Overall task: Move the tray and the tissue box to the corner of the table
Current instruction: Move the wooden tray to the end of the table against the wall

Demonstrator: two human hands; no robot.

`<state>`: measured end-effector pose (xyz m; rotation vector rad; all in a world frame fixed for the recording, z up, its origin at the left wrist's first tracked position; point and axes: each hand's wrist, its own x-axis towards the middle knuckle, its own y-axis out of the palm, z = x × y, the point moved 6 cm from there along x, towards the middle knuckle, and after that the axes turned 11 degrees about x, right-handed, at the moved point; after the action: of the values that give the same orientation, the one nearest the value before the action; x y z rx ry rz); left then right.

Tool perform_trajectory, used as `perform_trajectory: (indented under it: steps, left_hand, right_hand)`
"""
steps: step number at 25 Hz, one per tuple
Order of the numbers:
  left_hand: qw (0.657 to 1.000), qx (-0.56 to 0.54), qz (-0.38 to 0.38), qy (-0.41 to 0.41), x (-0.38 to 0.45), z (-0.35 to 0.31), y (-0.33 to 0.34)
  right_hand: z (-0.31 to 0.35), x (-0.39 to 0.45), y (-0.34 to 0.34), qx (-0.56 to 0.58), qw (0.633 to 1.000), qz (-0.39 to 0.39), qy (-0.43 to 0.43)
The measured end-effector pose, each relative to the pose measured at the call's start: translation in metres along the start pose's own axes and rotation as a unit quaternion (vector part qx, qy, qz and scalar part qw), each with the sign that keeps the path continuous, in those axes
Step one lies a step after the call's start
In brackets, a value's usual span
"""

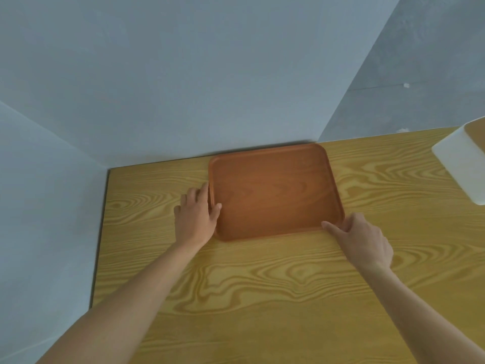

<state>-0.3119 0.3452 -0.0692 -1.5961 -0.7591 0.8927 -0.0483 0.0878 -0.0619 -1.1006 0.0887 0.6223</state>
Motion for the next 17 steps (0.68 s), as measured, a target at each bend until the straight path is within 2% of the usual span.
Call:
perform_trajectory:
  steps: [1, 2, 3, 5, 7, 12, 17]
  left_hand:
    - [1.000, -0.007, 0.002, 0.008, -0.010, 0.000, 0.003]
    - [1.000, -0.011, 0.013, 0.019, -0.020, -0.001, 0.008]
    - [0.999, -0.009, 0.027, 0.031, -0.030, -0.002, 0.015]
    - [0.997, 0.001, 0.050, 0.052, -0.044, -0.001, 0.027]
    - [0.996, 0.010, 0.056, 0.065, -0.050, 0.002, 0.035]
    - [0.997, 0.022, 0.045, 0.065, -0.051, 0.001, 0.039]
    - [0.998, -0.007, 0.043, 0.041, -0.049, -0.002, 0.039]
  right_hand:
    - [0.006, -0.004, -0.004, -0.025, 0.996, -0.057, -0.061]
    - [0.011, -0.006, -0.004, -0.033, 0.991, -0.075, -0.104]
    - [0.013, -0.004, 0.000, -0.038, 0.990, -0.055, -0.128]
    - [0.011, 0.003, 0.012, -0.072, 0.988, 0.021, -0.138]
    - [0.004, 0.010, 0.019, -0.105, 0.983, 0.063, -0.138]
    - [-0.002, 0.017, 0.020, -0.117, 0.976, 0.061, -0.173]
    - [-0.008, 0.023, 0.021, -0.108, 0.979, 0.065, -0.163]
